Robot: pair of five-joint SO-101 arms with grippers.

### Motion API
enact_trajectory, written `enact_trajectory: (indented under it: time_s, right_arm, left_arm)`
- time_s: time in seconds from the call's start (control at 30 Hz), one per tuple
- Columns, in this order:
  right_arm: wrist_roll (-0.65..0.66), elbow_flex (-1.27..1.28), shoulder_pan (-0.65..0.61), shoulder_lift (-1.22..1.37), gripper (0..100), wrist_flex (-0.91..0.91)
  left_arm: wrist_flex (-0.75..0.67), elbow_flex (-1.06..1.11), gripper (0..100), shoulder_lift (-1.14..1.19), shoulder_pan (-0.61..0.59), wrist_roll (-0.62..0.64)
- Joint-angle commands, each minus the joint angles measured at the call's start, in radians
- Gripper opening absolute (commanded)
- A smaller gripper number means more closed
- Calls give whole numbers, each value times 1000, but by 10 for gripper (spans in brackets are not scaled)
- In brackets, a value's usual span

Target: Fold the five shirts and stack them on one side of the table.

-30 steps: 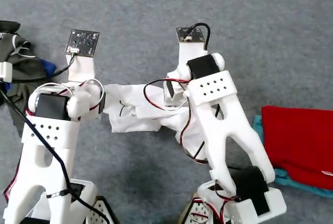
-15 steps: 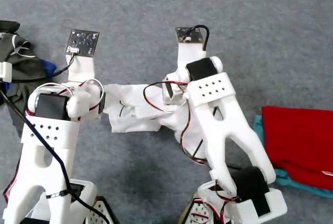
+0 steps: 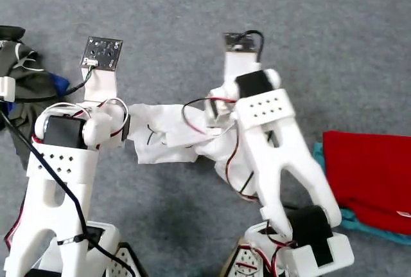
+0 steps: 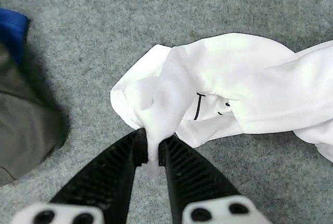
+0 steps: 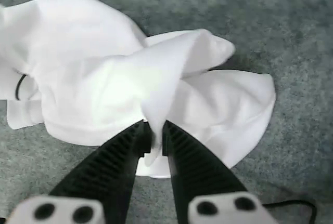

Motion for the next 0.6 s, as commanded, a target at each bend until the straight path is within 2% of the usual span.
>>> enact_trajectory:
  time_s: [0.0, 0.2, 0.57]
  right_arm:
    - [78, -76, 58, -8, 58, 66]
    - [169, -87, 54, -7, 62, 121]
    - [167, -84, 54, 1, 58, 60]
  left_arm:
    - [3, -5, 19, -24, 2, 3]
    - [3, -5, 19, -24, 2, 3]
    - [3, -5, 19, -24, 2, 3]
